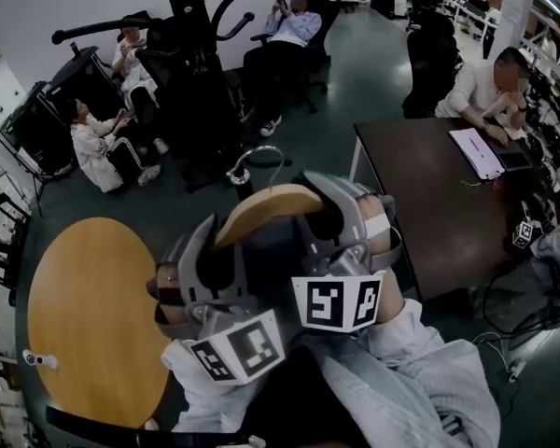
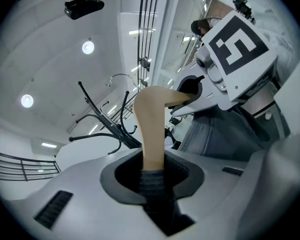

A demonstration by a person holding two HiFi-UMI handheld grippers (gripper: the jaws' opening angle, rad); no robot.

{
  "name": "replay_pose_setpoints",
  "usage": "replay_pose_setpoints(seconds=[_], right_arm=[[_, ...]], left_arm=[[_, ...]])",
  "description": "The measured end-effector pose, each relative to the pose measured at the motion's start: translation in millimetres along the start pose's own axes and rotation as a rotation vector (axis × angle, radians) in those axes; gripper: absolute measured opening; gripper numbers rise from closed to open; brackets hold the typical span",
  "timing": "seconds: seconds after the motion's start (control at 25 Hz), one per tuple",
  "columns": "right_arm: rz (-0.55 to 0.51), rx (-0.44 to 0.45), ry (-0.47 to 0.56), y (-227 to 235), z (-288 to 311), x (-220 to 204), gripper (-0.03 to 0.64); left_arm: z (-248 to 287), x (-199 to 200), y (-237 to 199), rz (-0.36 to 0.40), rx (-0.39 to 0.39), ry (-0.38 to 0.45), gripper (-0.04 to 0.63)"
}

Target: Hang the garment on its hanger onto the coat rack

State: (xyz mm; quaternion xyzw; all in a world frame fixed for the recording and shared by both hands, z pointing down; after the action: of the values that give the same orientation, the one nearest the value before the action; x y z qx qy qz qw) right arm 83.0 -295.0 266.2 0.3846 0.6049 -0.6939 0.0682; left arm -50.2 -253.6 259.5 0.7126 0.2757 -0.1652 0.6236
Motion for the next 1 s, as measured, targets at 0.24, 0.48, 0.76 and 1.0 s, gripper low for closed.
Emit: replay_pose_setpoints(seconds=[0.24,0.48,0.76,1.0], right_arm=[[-0.030,0.022,0.051,31.8,53.7,-4.9,0.057],[-0.064,0.032,0.039,42.8,106.9,10.2,0.057],[-0.044,0.083,0.025,44.7,160.9,11.3,0.055],[-0.025,0.150,0.010,40.6,200.2,-9.6,0.054]], left_arm=[[53.5,1.3,-13.3,-0.016,0.040,-0.032,0.087],[97.8,-21.9,-39.5,-0.059,0.036,-0.028,0.087],[143.1,-49.3,-53.4,-0.051,0.030,-0.026,0.087],[181.5,-70.3,-43.0,-0.066,-0.012,-0.057,0.087]])
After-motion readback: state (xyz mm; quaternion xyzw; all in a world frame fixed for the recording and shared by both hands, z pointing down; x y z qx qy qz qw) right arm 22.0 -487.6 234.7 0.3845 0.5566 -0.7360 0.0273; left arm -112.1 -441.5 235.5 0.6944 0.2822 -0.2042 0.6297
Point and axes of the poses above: the fingertips, and each gripper's own axes: z forward along the fingers, y to its right, x out of its top, the point moved 8 cm from there along -z, backward along the fingers, and after that the axes turned 9 degrees about x, right-handed, at the moved point
